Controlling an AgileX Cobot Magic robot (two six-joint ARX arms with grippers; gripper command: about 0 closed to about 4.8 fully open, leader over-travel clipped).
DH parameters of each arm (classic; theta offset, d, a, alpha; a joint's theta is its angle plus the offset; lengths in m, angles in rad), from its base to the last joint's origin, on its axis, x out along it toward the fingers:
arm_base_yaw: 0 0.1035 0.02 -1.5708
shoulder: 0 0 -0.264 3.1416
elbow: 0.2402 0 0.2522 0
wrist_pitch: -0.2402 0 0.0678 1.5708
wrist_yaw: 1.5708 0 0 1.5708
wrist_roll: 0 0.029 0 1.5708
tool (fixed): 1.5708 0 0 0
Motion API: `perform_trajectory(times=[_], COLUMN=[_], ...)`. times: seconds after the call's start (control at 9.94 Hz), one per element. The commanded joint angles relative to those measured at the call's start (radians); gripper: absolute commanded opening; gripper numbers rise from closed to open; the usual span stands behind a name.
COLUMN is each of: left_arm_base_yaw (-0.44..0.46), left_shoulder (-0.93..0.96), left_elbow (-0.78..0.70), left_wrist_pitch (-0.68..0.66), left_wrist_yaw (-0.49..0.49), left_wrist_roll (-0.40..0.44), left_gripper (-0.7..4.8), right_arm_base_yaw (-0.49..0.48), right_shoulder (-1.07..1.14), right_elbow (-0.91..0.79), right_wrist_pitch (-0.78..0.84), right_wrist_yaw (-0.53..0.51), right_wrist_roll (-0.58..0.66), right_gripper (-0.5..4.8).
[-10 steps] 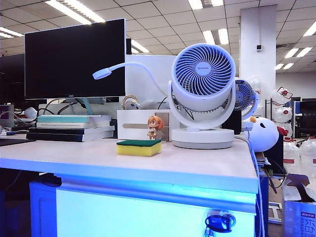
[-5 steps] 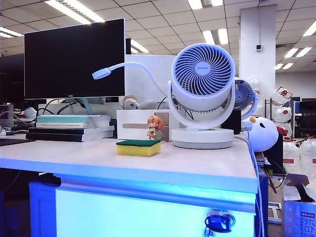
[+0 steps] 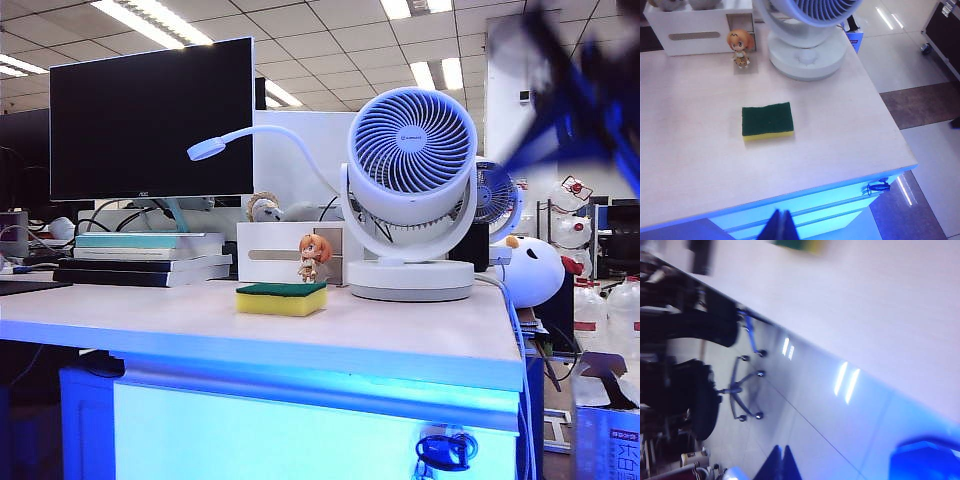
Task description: Open the drawer, place the cleaning sponge inside, then close the drawer.
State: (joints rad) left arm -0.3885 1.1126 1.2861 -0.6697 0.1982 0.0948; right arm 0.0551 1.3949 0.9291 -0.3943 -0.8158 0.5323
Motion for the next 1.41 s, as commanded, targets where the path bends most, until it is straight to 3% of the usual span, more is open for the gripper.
perform_trajectory(times=[0.1, 0.2, 0.4, 0.5, 0.6, 0.7, 0.81, 1.11, 1.21, 1.31, 1.41], left_arm_base_yaw=[-0.013, -0.013, -0.013, -0.013, -0.013, -0.013, -0.013, -0.013, -0.013, -0.013, -0.013], left_shoulder=[-0.002, -0.002, -0.001, -0.002, -0.002, -0.002, -0.001, -0.002, -0.001, -0.001, -0.001], left_elbow=[0.005, 0.006, 0.006, 0.006, 0.006, 0.006, 0.006, 0.005, 0.005, 0.005, 0.005], left_wrist_pitch=[0.027, 0.036, 0.043, 0.042, 0.042, 0.045, 0.057, 0.058, 0.058, 0.058, 0.058], left_wrist_yaw=[0.006, 0.006, 0.005, 0.006, 0.006, 0.005, 0.005, 0.005, 0.005, 0.005, 0.005], left_wrist_roll=[0.002, 0.002, 0.002, 0.002, 0.002, 0.002, 0.002, 0.002, 0.002, 0.002, 0.002], left_gripper=[-0.05, -0.05, -0.05, -0.05, -0.05, -0.05, -0.05, -0.05, -0.05, -0.05, -0.05], right_arm_base_yaw=[-0.001, -0.005, -0.105, -0.206, -0.234, -0.275, -0.284, -0.282, -0.282, -0.281, -0.281], right_shoulder=[0.105, 0.131, 0.134, 0.134, 0.134, 0.137, 0.142, 0.154, 0.154, 0.154, 0.154], right_elbow=[0.002, -0.019, -0.072, -0.133, -0.156, -0.233, -0.302, -0.315, -0.315, -0.315, -0.315], right_wrist_pitch=[0.002, 0.009, 0.009, 0.011, 0.019, 0.135, 0.267, 0.268, 0.269, 0.270, 0.269], right_wrist_yaw=[0.014, 0.033, 0.011, -0.064, -0.113, -0.220, -0.253, -0.230, -0.230, -0.230, -0.230], right_wrist_roll=[-0.057, -0.102, -0.140, -0.189, -0.203, -0.204, -0.215, -0.238, -0.238, -0.237, -0.237], right_gripper=[-0.01, -0.02, -0.01, -0.01, -0.01, -0.01, -0.01, 0.12, 1.28, 4.79, 4.79])
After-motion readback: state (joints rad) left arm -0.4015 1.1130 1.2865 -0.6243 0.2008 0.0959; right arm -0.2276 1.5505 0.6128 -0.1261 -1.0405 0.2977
